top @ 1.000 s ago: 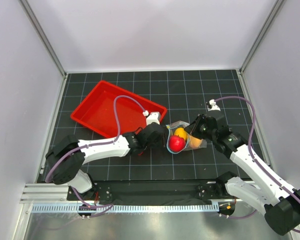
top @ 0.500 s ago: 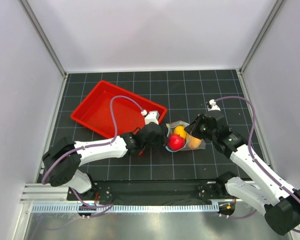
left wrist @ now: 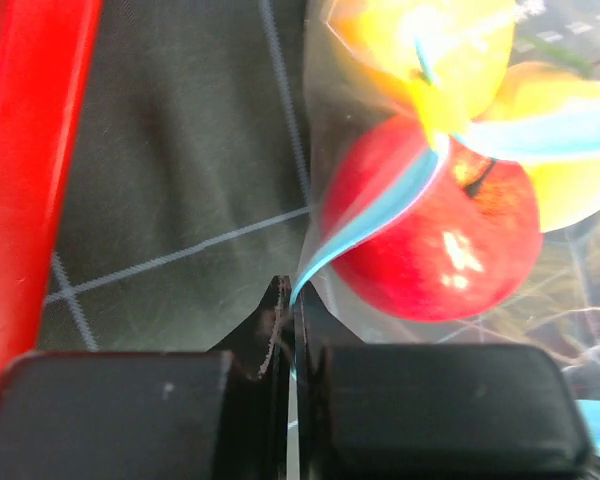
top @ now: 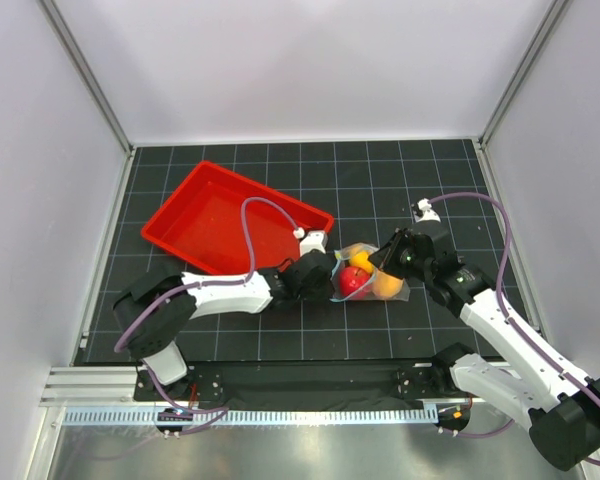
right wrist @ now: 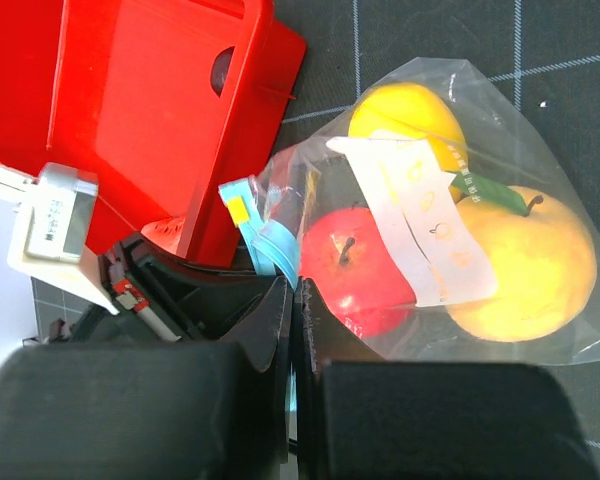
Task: Place the food in the zip-top bag and seal the zipper
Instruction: Adjust the zipper food storage bag at the center of the board.
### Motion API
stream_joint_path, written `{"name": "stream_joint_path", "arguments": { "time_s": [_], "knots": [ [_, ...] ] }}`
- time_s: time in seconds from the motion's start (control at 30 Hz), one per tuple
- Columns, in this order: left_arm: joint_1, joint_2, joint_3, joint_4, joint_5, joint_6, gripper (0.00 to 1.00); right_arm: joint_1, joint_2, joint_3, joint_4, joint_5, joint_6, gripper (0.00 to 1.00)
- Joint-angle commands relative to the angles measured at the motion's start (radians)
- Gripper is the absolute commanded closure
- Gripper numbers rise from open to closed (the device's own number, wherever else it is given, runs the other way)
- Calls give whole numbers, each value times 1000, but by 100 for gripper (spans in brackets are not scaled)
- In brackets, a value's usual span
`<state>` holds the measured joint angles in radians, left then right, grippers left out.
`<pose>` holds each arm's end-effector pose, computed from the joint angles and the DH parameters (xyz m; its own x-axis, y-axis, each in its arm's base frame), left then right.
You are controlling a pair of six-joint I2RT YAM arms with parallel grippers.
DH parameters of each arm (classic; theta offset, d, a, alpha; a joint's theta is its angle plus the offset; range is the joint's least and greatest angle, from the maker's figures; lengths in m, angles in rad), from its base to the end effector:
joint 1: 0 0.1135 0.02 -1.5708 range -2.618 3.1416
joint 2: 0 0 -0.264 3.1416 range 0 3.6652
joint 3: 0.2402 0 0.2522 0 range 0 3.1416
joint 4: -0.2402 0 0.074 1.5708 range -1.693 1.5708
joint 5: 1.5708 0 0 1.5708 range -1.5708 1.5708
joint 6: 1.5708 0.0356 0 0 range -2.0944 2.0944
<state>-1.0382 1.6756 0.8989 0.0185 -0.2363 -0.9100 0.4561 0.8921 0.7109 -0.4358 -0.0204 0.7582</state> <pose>0.1815 -0.2915 0.1725 -0.8074 -0.1418 -0.5727 0.1854 0.8605 -0.4744 0.1751 0.0867 0.2705 -0.6902 0.4271 -0.5841 0.0266 0.8216 0.5694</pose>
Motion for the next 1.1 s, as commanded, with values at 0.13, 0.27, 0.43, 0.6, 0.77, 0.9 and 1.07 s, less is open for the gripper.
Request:
{"name": "stream_joint_path", "arguments": {
  "time_s": [0.13,0.27,0.43,0.6,0.77,0.9,1.07],
  "knots": [
    [4,-108,141,-92,9,97,100,-2,1,64,-35,88,-106,99],
    [4,-172,230,-189,37,138,100,-2,33,88,-98,151,-184,99],
    [9,-174,307,-239,75,161,100,-2,51,119,-129,181,-218,99],
    [32,-142,304,-262,114,160,100,-4,21,205,-187,230,-253,99],
    [43,-128,258,-287,114,163,100,-2,13,219,-215,284,-280,99],
    [49,-117,241,-333,104,175,100,-2,44,197,-219,275,-284,99],
    [49,-109,264,-339,120,189,82,-4,18,174,-190,272,-269,99]
  ]
}}
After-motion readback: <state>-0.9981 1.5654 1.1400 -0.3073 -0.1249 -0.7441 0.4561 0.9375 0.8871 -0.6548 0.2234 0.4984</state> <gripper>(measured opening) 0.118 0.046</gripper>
